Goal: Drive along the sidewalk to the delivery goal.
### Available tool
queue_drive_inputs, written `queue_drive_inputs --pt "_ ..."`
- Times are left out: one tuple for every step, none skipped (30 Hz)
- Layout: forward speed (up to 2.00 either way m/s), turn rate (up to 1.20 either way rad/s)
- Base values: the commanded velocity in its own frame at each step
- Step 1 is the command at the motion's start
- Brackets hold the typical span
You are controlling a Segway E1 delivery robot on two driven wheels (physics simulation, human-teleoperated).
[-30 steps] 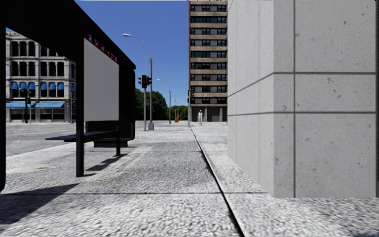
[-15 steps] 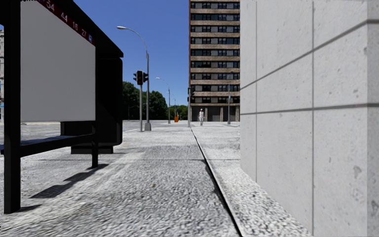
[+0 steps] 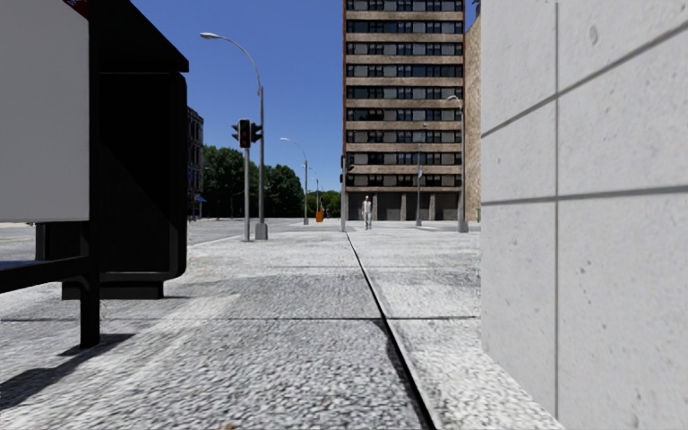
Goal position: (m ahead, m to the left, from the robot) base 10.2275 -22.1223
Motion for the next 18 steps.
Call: queue_drive_inputs --pt "2.00 0.00" --pt "2.00 0.00" --pt "2.00 0.00" --pt "2.00 0.00" --pt "2.00 0.00" --pt "2.00 0.00" --pt "2.00 0.00" --pt "2.00 0.00" --pt "2.00 0.00" --pt "2.00 0.00" --pt "2.00 0.00" --pt "2.00 0.00" --pt "2.00 0.00" --pt "2.00 0.00" --pt "2.00 0.00" --pt "2.00 0.00" --pt "2.00 0.00" --pt "2.00 0.00"
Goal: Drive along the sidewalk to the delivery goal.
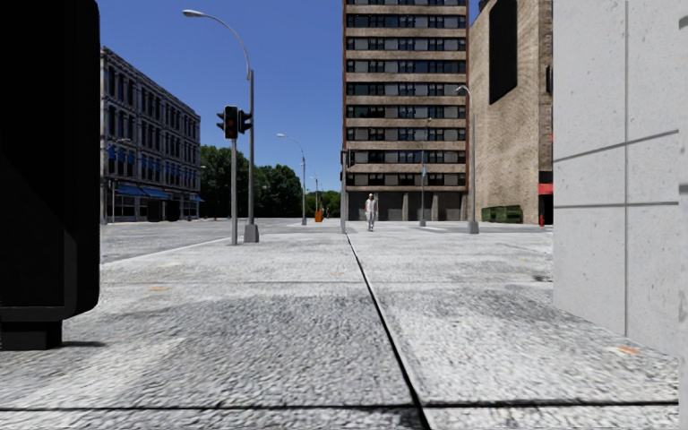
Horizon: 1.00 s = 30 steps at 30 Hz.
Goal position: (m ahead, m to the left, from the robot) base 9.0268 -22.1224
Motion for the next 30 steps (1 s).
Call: queue_drive_inputs --pt "2.00 0.00" --pt "2.00 0.00" --pt "2.00 0.00" --pt "2.00 0.00" --pt "2.00 0.00" --pt "2.00 0.00" --pt "2.00 0.00" --pt "2.00 0.00" --pt "2.00 0.00" --pt "2.00 0.00" --pt "2.00 0.00" --pt "2.00 -0.14" --pt "2.00 -0.14" --pt "2.00 -0.29" --pt "2.00 -0.33" --pt "2.00 -0.35" --pt "2.00 -0.35" --pt "2.00 -0.37" --pt "2.00 -0.41" --pt "2.00 -0.42" --pt "2.00 -0.46" --pt "2.00 -0.49" --pt "2.00 -0.49" --pt "2.00 -0.49" --pt "2.00 -0.49" --pt "2.00 -0.49" --pt "2.00 -0.49" --pt "2.00 -0.49" --pt "2.00 -0.49" --pt "2.00 -0.49"
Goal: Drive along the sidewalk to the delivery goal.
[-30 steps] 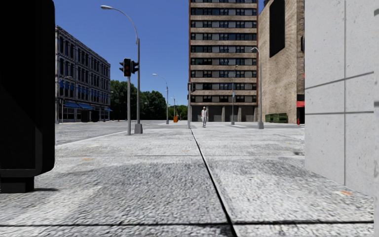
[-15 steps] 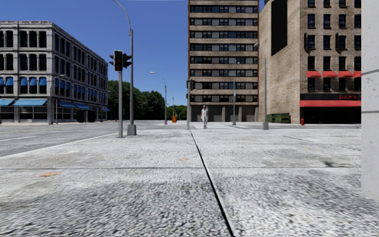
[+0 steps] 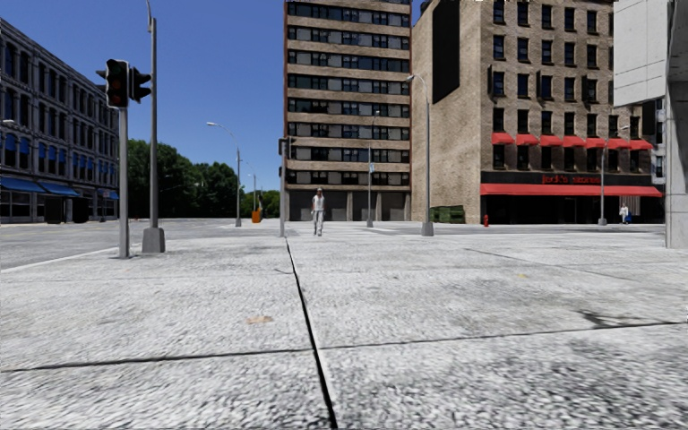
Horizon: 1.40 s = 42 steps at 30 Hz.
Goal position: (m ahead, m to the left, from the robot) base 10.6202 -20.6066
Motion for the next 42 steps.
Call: queue_drive_inputs --pt "2.00 -0.49" --pt "2.00 -0.49" --pt "2.00 -0.49" --pt "2.00 -0.49" --pt "2.00 -0.49" --pt "2.00 -0.49" --pt "2.00 -0.49" --pt "2.00 -0.49" --pt "2.00 -0.49" --pt "2.00 -0.49" --pt "2.00 -0.49" --pt "2.00 -0.49" --pt "2.00 -0.49" --pt "2.00 -0.49" --pt "2.00 -0.49" --pt "2.00 -0.49" --pt "2.00 -0.49" --pt "2.00 -0.49" --pt "2.00 -0.49" --pt "2.00 -0.49" --pt "2.00 -0.49" --pt "2.00 -0.49" --pt "2.00 -0.49" --pt "2.00 -0.49" --pt "2.00 -0.49" --pt "2.00 -0.49" --pt "2.00 -0.49" --pt "2.00 -0.49" --pt "2.00 -0.49" --pt "2.00 -0.49" --pt "2.00 -0.49" --pt "2.00 -0.49" --pt "2.00 -0.49" --pt "2.00 -0.49" --pt "2.00 -0.49" --pt "2.00 -0.49" --pt "2.00 -0.49" --pt "2.00 -0.49" --pt "2.00 -0.49" --pt "2.00 -0.49" --pt "2.00 -0.49" --pt "2.00 -0.53"
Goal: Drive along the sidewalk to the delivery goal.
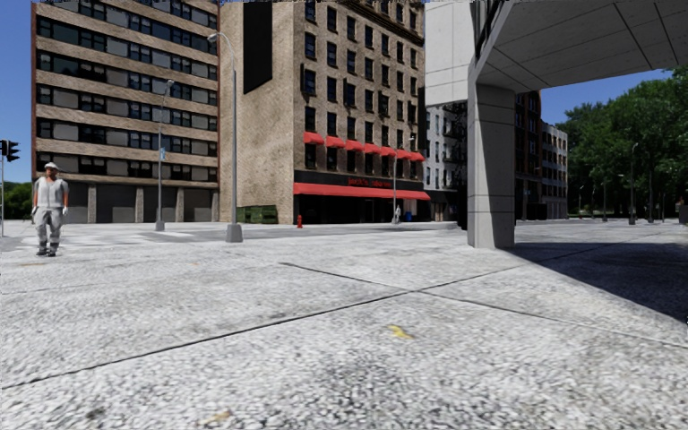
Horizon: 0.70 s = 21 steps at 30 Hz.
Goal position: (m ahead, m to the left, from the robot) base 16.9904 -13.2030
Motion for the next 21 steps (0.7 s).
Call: queue_drive_inputs --pt "2.00 -0.53" --pt "2.00 -0.57" --pt "2.00 -0.58" --pt "2.00 -0.58" --pt "2.00 -0.58" --pt "2.00 -0.58" --pt "2.00 -0.58" --pt "2.00 -0.58" --pt "2.00 -0.58" --pt "2.00 -0.58" --pt "2.00 -0.58" --pt "2.00 -0.58" --pt "2.00 -0.58" --pt "2.00 -0.58" --pt "2.00 -0.58" --pt "2.00 -0.58" --pt "2.00 -0.58" --pt "2.00 -0.58" --pt "2.00 -0.58" --pt "2.00 -0.58" --pt "2.00 -0.58"
